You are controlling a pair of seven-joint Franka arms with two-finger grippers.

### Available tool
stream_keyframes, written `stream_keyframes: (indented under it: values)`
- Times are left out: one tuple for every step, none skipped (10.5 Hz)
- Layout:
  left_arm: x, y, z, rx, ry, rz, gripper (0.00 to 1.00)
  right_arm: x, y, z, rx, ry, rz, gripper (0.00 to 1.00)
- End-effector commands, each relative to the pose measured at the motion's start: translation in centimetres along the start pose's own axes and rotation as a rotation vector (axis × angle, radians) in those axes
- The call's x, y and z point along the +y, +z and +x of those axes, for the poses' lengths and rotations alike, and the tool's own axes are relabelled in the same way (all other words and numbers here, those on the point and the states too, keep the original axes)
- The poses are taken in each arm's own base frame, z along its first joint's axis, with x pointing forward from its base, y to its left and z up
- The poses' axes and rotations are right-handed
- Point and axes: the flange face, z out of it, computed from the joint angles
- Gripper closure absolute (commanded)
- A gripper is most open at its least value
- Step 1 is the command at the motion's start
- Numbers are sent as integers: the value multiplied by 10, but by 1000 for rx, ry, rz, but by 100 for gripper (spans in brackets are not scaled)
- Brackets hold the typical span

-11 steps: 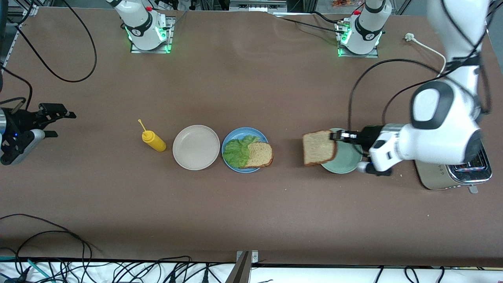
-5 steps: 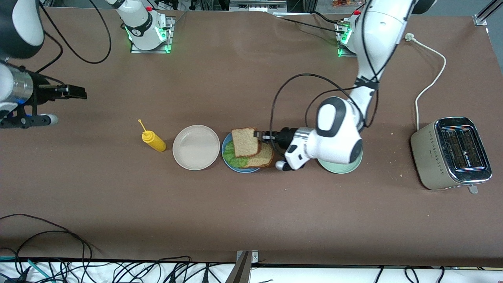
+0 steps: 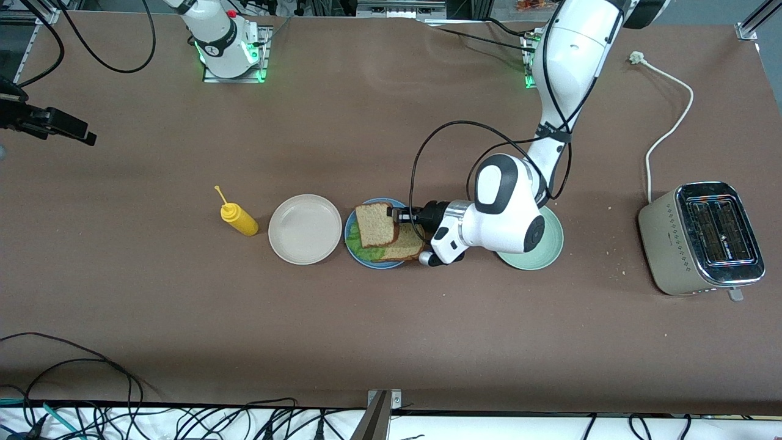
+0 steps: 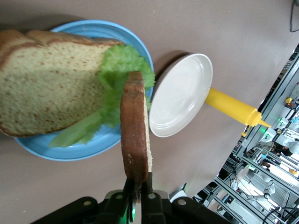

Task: Make sandwich in blue plate with both arms
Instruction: 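Lower the toast onto the lettuce and open the left gripper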

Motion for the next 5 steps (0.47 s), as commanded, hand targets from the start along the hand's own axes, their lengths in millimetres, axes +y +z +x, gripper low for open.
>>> stream_keyframes:
  values:
    - [-21,4,22,31,56,-2,86,-11,-3,-6,27,-1,-1,0]
    - [-29,3,28,51,77,6,65,-11,-3,-6,25,4,2,0]
    - [-39,-1,33,59,113,12,50,-11,-3,-6,27,37,-2,0]
    - [-51,-12,41,77,163,20,9,-15,-5,-5,32,60,-8,0]
    - [-60,-25,47,92,239,24,0,-16,-6,-3,36,58,-21,0]
